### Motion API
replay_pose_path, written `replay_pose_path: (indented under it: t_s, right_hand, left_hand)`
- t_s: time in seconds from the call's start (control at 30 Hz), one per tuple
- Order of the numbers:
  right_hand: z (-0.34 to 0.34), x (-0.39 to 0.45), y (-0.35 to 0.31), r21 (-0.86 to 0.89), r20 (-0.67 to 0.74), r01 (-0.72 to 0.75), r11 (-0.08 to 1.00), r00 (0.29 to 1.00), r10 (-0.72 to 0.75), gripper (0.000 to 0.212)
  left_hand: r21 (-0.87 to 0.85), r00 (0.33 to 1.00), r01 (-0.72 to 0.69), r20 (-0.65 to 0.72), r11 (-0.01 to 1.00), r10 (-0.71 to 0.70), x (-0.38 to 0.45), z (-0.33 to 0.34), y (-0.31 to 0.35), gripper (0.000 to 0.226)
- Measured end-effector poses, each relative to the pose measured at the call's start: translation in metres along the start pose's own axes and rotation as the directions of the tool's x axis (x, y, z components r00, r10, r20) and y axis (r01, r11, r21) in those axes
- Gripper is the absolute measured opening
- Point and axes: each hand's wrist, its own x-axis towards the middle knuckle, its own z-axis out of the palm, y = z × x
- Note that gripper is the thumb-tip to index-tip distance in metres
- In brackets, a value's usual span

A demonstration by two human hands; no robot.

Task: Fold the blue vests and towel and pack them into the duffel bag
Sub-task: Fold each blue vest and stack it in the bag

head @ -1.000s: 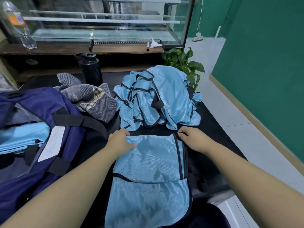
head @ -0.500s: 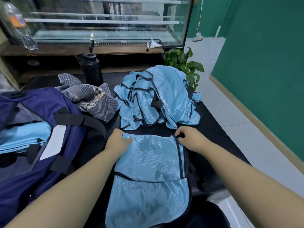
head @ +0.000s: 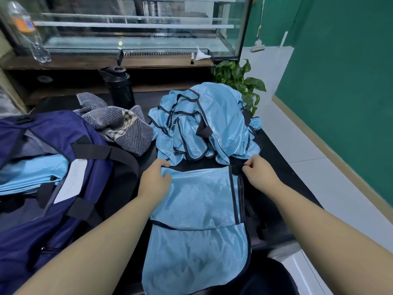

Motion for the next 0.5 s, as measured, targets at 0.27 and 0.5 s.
replay_pose_path:
  t_s: [0.27, 0.5]
  right_hand:
    - [0.005, 0.000, 0.002, -0.136, 0.069, 0.046, 0.990, 0.997, -0.037, 0.017]
    - [0.005, 0.002, -0.032, -0.254, 0.276, 0.365, 0.896, 0.915, -0.294, 0.028]
  left_hand:
    - [0.175, 0.983, -0.023, 0.181, 0.984, -0.009, 0.005, 0.003, 0.000, 0.041]
    - [0.504, 0.913, -0.220, 0.409, 0.835, -0.007, 0.024, 0.002, 0.010, 0.046]
